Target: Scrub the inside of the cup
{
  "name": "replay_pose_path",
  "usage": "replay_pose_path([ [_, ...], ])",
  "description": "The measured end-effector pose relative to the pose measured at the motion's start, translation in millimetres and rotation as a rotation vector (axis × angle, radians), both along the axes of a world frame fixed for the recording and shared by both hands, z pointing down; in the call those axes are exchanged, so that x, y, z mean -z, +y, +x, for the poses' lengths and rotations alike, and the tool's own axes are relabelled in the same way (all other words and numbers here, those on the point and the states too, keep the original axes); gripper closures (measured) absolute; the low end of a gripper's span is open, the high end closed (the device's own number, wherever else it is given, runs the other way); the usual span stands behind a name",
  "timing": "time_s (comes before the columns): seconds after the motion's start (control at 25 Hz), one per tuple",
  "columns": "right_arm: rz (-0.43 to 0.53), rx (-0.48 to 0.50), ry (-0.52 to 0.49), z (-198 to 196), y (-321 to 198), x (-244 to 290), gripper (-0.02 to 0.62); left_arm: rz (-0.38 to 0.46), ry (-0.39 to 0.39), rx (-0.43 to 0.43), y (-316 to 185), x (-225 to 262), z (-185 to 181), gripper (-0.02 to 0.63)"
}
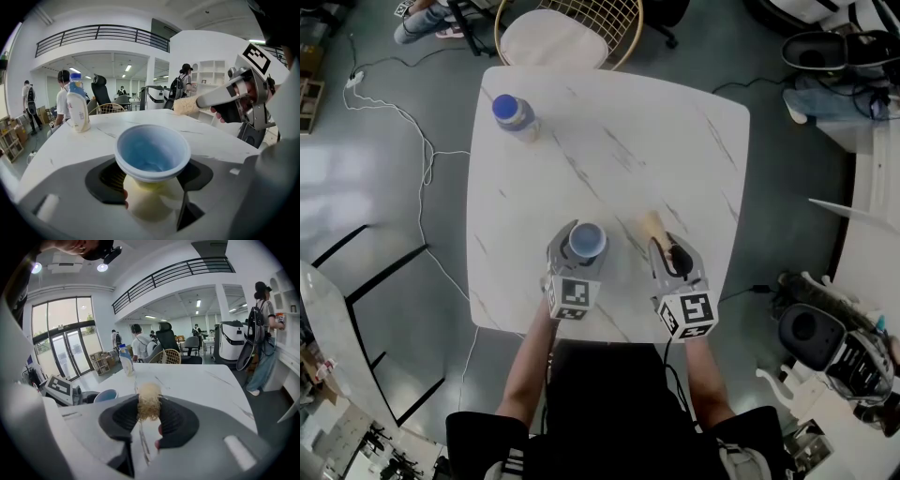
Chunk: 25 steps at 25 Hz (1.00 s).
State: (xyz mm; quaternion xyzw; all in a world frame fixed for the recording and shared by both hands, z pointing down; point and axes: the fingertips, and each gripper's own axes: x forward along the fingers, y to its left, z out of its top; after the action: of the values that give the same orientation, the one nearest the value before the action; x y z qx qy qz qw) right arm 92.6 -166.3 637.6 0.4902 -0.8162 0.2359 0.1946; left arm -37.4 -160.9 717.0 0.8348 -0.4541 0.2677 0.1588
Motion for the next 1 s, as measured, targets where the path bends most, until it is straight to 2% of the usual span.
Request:
replay_pose_path([
  [0.36, 0.014, 0.002, 0.001, 1.0, 3.9, 7.0, 0.486, 0.016, -0.01, -0.001, 0.7, 6.1, 0.6, 0.291],
  [0.72, 0.059, 0.023, -0.012, -4.2, 13.6, 32.9, 0.486, 0.055, -0.008, -0.002, 7.3, 34.3, 3.1, 0.291],
  [1.0, 0.109, 0.057, -0.029, -12.1, 33.0, 62.6, 0.488, 0.086, -0.022, -0.042, 25.4, 59.8, 10.3, 0.293],
])
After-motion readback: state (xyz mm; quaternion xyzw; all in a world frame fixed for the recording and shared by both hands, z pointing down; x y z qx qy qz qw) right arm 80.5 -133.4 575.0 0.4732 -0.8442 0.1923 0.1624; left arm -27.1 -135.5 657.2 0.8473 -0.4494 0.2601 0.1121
